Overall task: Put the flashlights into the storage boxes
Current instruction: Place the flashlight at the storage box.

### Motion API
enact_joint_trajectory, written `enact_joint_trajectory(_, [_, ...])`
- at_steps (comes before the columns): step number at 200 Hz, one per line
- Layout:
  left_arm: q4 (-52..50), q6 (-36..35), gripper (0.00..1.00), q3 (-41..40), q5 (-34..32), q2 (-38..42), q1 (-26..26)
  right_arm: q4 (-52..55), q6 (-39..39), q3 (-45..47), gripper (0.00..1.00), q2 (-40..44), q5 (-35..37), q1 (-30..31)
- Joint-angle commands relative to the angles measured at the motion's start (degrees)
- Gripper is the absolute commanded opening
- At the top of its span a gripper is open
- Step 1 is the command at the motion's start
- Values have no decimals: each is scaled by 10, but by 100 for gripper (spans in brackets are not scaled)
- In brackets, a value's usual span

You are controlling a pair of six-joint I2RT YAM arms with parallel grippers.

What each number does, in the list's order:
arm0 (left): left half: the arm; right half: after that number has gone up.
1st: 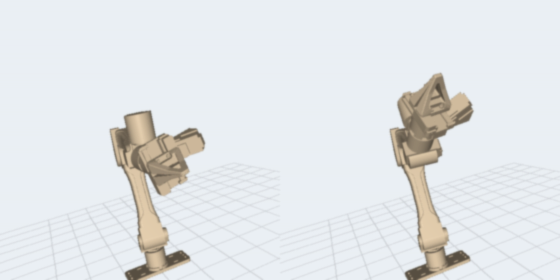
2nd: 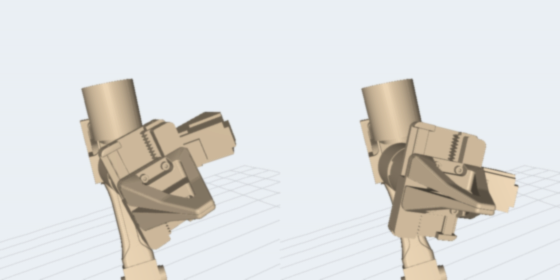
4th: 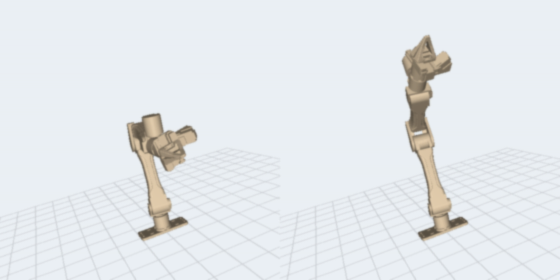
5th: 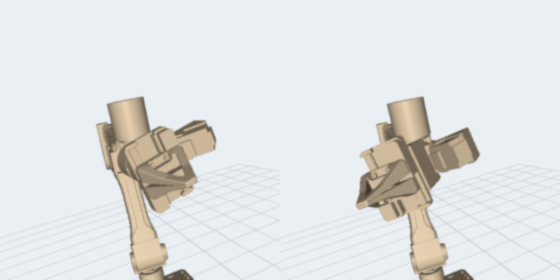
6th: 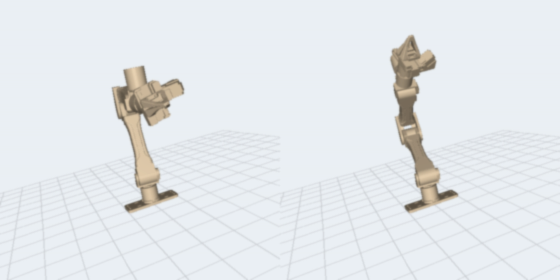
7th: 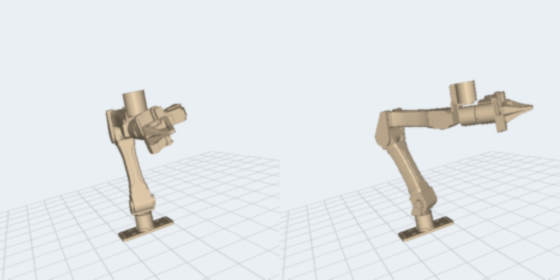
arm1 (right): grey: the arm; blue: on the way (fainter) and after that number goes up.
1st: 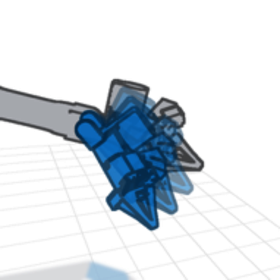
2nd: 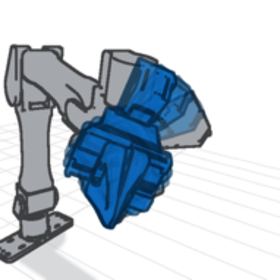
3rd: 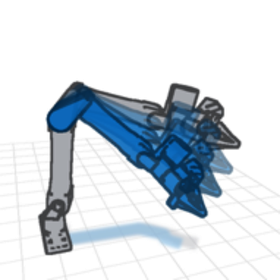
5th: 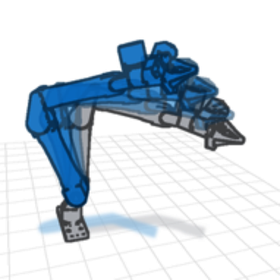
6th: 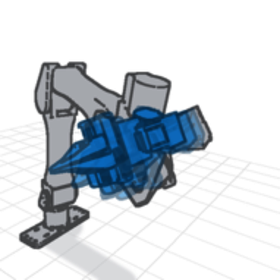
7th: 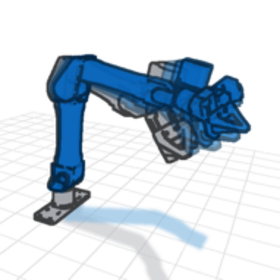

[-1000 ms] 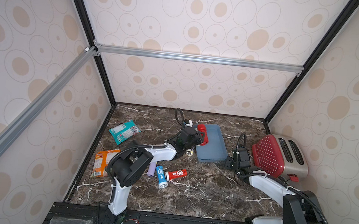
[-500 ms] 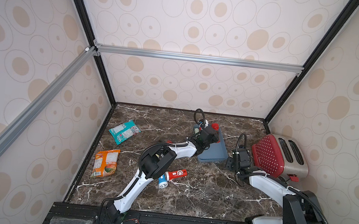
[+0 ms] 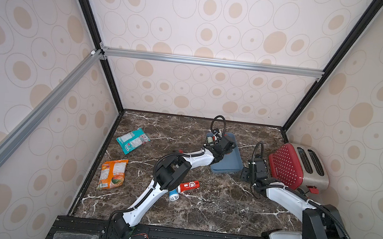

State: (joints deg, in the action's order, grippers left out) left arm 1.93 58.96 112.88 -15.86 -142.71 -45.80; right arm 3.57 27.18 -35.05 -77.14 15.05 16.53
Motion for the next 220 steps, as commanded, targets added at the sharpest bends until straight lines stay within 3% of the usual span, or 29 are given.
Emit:
enact_joint_trajectory(1, [-36, -24, 32, 21, -41, 7, 2, -4, -1, 1, 53, 4, -2, -2])
enact_joint_trajectory(152, [-40, -50, 37, 88, -62, -51, 8, 0, -12, -8, 54, -13, -8, -2])
enact_joint_trajectory(184, [-41, -56, 55, 94, -55, -53, 9, -1, -13, -10, 53, -12, -6, -1])
enact_joint_trajectory(220, [-50, -62, 59, 96, -55, -44, 7, -10, -16, -5, 53, -12, 0, -2])
